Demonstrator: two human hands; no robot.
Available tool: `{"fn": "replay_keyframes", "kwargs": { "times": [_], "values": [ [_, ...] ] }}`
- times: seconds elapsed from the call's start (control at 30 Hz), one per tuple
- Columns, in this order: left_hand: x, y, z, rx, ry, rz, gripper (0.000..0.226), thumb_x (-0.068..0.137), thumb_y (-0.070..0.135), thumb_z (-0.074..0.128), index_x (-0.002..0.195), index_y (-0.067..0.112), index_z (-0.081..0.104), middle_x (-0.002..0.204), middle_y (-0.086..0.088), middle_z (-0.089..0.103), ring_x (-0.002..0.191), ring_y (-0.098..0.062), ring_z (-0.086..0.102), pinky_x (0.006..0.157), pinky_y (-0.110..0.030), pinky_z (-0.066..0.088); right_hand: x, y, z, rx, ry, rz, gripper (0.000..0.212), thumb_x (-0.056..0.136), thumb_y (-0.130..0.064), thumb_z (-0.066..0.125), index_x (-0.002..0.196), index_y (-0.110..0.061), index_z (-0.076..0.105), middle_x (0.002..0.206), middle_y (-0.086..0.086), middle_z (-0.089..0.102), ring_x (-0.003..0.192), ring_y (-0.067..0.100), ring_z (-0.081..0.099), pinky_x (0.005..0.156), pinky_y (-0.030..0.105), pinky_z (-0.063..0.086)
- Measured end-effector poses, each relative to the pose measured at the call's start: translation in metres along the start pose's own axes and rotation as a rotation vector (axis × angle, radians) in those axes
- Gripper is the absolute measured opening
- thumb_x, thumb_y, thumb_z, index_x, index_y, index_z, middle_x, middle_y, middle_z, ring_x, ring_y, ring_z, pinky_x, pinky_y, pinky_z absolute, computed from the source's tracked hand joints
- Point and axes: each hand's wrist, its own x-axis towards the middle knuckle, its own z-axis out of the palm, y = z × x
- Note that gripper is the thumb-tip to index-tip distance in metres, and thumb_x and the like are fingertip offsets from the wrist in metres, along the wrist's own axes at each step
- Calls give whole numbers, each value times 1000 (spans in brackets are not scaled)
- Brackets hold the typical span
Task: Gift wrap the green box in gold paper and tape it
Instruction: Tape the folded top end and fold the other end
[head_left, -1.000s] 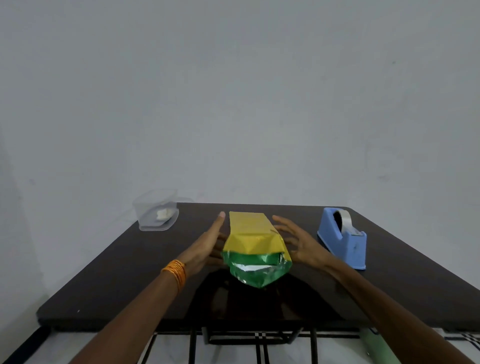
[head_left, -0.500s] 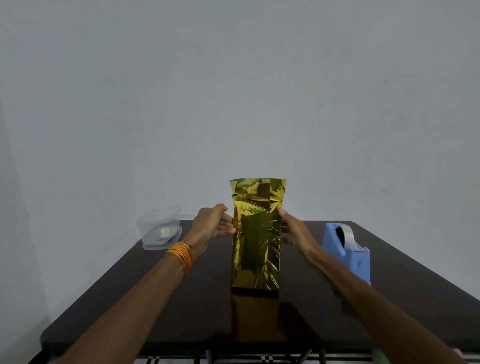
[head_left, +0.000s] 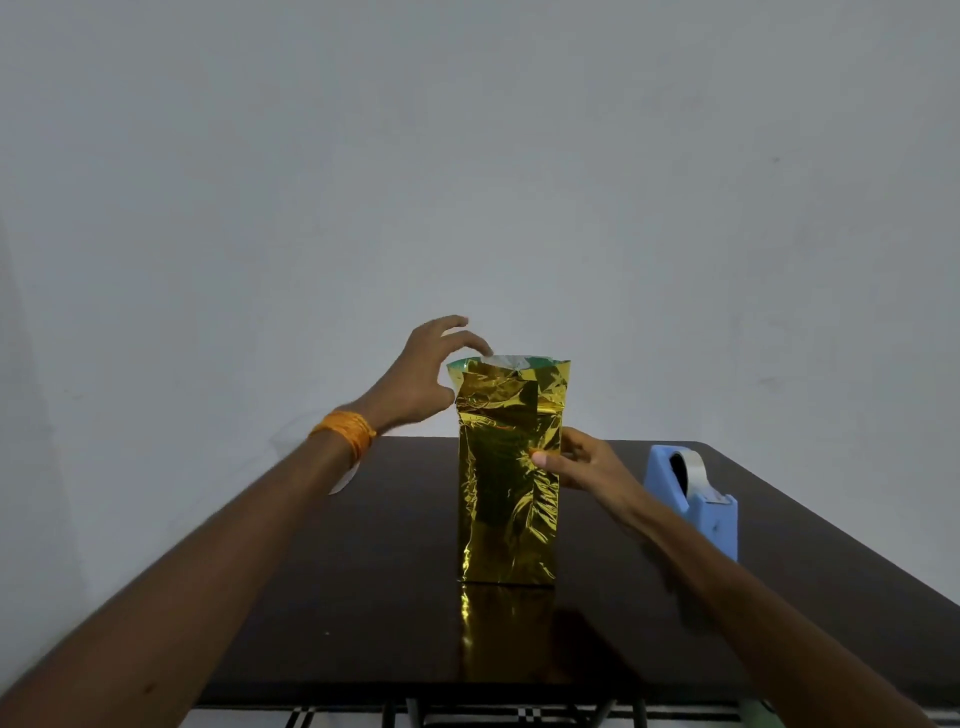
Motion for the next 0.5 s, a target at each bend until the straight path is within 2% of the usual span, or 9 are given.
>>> {"fn": "replay_keyframes", "kwargs": {
  "times": [0.07,0.13,0.23,0.33,0.43,0.5],
  "values": [
    [16,5,-6,126,-139,53,45,79,5,76,119,22,65,154,-1,36,148,-24,13,116,-46,22,-2,-1,-1,10,-1,8,60,65,-65,75,108,-27,56,98,-12,55,104,15,58,92,33,56],
    [30,9,-10,230,-238,107,33,80,14,78,112,14,71,149,0,45,148,-23,16,116,-44,24,-2,-3,-2,33,-5,19,62,68,-61,77,111,-22,55,96,-13,53,99,11,58,83,27,56],
    [44,13,-24,341,-281,165,17,81,19,77,96,11,77,140,1,56,144,-22,26,112,-41,28,-4,-7,-4,40,-21,27,33,80,-45,79,96,-29,54,90,-13,54,91,7,58,78,24,53],
    [46,16,-37,264,-189,149,6,83,15,72,82,12,76,127,-1,65,133,-22,44,107,-37,35,-5,-5,-7,38,-20,40,20,87,-30,73,87,-29,53,84,-11,54,85,5,58,80,25,53],
    [42,16,-46,56,63,52,16,83,14,66,69,14,74,111,2,71,115,-19,57,105,-46,43,-3,-6,-3,13,-37,36,24,88,-29,72,86,-33,49,84,-13,51,83,4,55,78,23,52],
    [39,17,-48,-15,97,34,18,83,20,63,69,15,73,108,4,72,109,-16,59,104,-48,44,-1,-7,0,18,-50,27,25,88,-31,73,89,-36,49,87,-15,51,85,3,55,76,22,51]
  ]
}}
